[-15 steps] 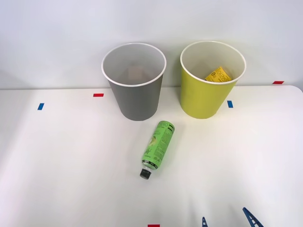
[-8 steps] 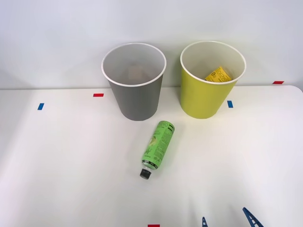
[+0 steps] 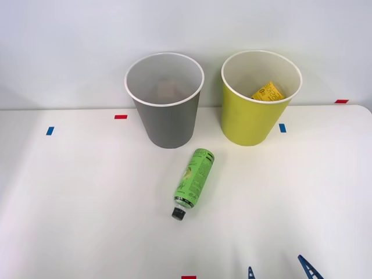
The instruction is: Put cans in the gray bin, plastic bottles in the light green bin
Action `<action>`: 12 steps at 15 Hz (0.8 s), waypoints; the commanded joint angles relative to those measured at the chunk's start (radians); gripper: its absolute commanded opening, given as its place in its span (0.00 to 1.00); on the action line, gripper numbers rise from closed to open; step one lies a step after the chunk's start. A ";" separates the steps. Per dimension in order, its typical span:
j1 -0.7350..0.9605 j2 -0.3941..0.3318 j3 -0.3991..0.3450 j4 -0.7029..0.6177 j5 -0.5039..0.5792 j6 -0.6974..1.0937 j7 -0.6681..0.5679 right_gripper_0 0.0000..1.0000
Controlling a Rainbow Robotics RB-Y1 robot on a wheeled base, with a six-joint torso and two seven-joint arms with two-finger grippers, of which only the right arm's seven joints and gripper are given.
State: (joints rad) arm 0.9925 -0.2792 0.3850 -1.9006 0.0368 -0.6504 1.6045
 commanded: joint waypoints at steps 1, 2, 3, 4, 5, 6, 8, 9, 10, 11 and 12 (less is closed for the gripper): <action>0.000 0.000 0.000 0.000 0.000 0.000 0.000 1.00; 0.000 0.000 0.000 0.000 0.000 0.000 0.000 1.00; 0.000 0.000 0.000 0.000 0.000 0.000 0.000 1.00; 0.000 0.000 0.000 0.000 0.000 0.000 0.000 1.00; 0.000 0.000 0.000 0.000 0.000 0.000 0.000 1.00; 0.000 0.000 0.000 0.000 0.000 0.000 0.000 1.00; 0.000 0.000 0.000 0.000 0.000 0.000 0.000 1.00; 0.000 0.000 0.000 0.000 0.000 0.000 0.000 1.00; 0.000 0.000 0.000 0.000 0.000 0.000 0.000 1.00; 0.000 0.000 0.000 0.000 0.000 0.000 0.000 1.00; 0.000 0.000 0.000 0.000 0.000 0.000 0.000 1.00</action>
State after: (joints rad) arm 0.9925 -0.2792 0.3850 -1.9006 0.0368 -0.6504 1.6045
